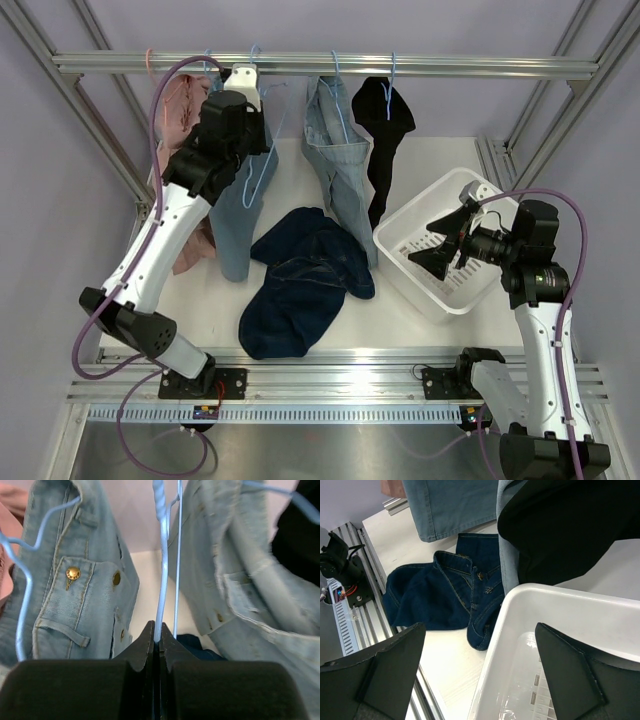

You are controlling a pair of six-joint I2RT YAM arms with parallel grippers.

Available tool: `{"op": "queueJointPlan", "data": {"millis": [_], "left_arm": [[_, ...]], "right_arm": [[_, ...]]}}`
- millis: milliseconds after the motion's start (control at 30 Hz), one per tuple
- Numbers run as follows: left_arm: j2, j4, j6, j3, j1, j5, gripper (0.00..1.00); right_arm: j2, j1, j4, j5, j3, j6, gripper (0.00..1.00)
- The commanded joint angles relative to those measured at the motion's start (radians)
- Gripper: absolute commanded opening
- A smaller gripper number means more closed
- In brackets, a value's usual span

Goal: Remove the skirt from the hanger

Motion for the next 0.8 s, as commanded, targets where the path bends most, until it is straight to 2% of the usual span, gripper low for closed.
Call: {"op": "queueJointPlan", "data": {"millis": [0,200,333,433,467,567,700,767], "left_arm": [[0.021,0.068,-0.043,0.041,0.044,0.061,0.00],[-0.008,0.106,-0.055,-0.047,0.061,0.110,0.03],[-0.074,0.157,-0.054,-0.148,0.064,0.169,0.24],[-0.132,0.169,-0.049,-0.205,0.066,0.206,0.55],[-0.149,0.169,-0.048,-0.215,0.066,0.217,0.69],[-0.224,0.172,-0.042,-0.266,0.066,0.228,0.85],[-0.351,0.166,-0.029,-0.355,0.064,0.271,0.93],[-0.451,0.165,-0.025,-0.441,0.066,0.332,0.94]], "right_arm": [[-0.002,-0.011,-0.012,-0.041,0.019,-0.035,0.99],[0.002,-0.017,-0.025,-0.052,0.021,-0.047,1.00],[0.005,-0.021,-0.048,-0.071,0.025,-0.072,0.99],[0.002,-0.024,-0.062,-0.096,0.027,-0.087,1.00],[0.004,-0.026,-0.064,-0.099,0.027,-0.089,1.00],[0.004,-0.032,-0.081,-0.116,0.030,-0.107,0.99],[0.002,-0.038,-0.145,-0.162,0.037,-0.178,1.00],[-0.001,-0.040,-0.191,-0.206,0.041,-0.270,0.99]]}}
